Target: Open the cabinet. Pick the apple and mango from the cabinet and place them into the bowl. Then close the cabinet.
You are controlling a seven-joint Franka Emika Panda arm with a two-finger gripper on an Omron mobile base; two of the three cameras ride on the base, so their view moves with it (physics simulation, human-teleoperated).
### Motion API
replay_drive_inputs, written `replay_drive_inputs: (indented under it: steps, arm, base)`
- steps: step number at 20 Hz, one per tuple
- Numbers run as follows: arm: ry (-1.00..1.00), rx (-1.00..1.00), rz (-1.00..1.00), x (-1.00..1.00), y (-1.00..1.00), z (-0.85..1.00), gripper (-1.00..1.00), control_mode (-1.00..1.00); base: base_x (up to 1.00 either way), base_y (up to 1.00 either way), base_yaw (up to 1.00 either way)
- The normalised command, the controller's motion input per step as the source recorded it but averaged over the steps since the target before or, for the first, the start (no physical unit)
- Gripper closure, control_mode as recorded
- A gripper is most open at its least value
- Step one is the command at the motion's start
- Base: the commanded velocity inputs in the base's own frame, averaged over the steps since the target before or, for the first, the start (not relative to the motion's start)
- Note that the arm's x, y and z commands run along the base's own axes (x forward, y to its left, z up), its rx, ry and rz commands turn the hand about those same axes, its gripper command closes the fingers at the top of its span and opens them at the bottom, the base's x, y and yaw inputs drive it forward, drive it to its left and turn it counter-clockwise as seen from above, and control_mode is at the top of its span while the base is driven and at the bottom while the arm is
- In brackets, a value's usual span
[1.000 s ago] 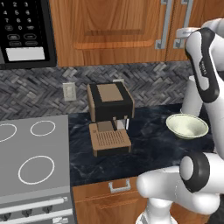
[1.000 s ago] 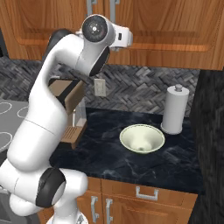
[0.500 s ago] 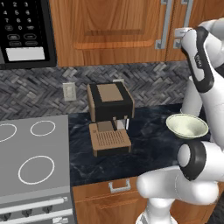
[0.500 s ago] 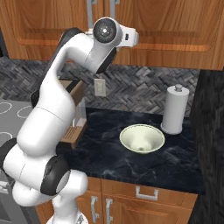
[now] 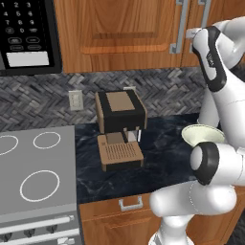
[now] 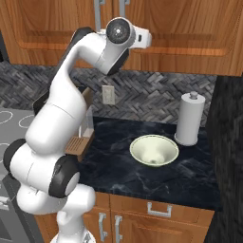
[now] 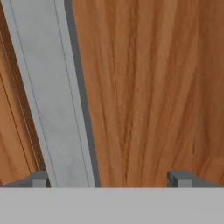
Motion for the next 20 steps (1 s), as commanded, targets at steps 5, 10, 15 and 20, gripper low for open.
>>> replay_drive_inputs:
  steps: [5, 10, 15, 20]
  arm:
    - [0.0, 0.01, 0.0, 0.33, 0.0, 0.0, -1.0, -1.0]
    - [0.0, 0.0, 0.0, 0.34, 0.0, 0.0, -1.0, -1.0]
    - [0.0, 0.0, 0.0, 0.19, 0.0, -0.03, 1.0, -1.0]
    - [0.0, 0.0, 0.0, 0.01, 0.0, 0.0, 1.0, -1.0]
  base:
    - [0.0, 0.0, 0.0]
    - [0.0, 0.0, 0.0]
    - [0.0, 0.0, 0.0]
    - [0.0, 0.0, 0.0]
